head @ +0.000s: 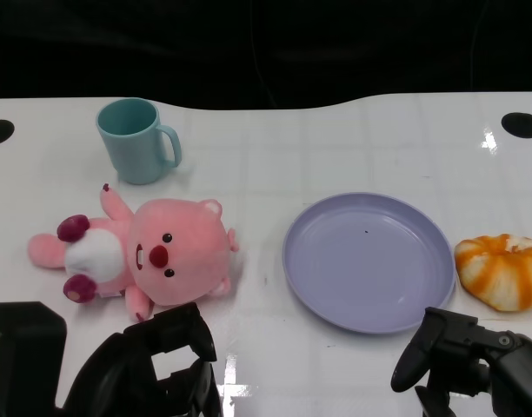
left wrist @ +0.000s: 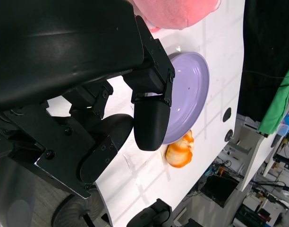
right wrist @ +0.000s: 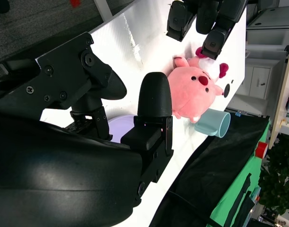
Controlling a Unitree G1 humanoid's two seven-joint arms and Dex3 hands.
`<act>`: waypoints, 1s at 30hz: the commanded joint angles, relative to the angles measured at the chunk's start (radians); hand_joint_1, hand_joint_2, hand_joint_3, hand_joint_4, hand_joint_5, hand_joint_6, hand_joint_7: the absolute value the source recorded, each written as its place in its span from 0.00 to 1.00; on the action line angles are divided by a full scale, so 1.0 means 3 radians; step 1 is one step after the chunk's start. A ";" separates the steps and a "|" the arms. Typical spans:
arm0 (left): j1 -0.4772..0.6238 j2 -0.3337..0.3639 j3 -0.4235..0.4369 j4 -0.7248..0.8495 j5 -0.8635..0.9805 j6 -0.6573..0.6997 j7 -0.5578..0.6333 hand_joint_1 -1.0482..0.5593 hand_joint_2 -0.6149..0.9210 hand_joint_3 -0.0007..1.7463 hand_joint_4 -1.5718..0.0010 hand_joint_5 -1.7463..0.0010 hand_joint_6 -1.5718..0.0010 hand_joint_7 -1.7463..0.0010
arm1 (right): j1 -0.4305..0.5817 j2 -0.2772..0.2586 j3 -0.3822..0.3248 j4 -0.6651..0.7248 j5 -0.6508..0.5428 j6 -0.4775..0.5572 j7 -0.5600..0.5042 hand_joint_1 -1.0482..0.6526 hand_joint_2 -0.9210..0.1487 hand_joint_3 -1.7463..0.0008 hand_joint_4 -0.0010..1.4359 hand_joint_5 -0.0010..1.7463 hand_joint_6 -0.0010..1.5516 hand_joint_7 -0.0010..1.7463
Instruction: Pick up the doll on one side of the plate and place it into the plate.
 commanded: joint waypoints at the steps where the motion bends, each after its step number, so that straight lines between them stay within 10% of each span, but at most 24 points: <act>1: 0.0003 0.0034 0.0004 -0.0033 0.0032 -0.0063 -0.0036 0.56 0.64 0.85 0.46 0.00 0.55 0.01 | 0.0004 -0.0027 -0.0020 -0.0046 0.0011 -0.0012 -0.0002 0.59 0.32 0.34 0.46 0.98 0.38 0.85; 30: -0.0005 0.0015 0.0031 -0.0019 -0.0001 -0.0043 -0.0025 0.56 0.65 0.85 0.47 0.00 0.56 0.02 | 0.0005 -0.0031 -0.0025 -0.0021 0.0035 -0.0022 0.0007 0.61 0.30 0.35 0.44 0.98 0.37 0.85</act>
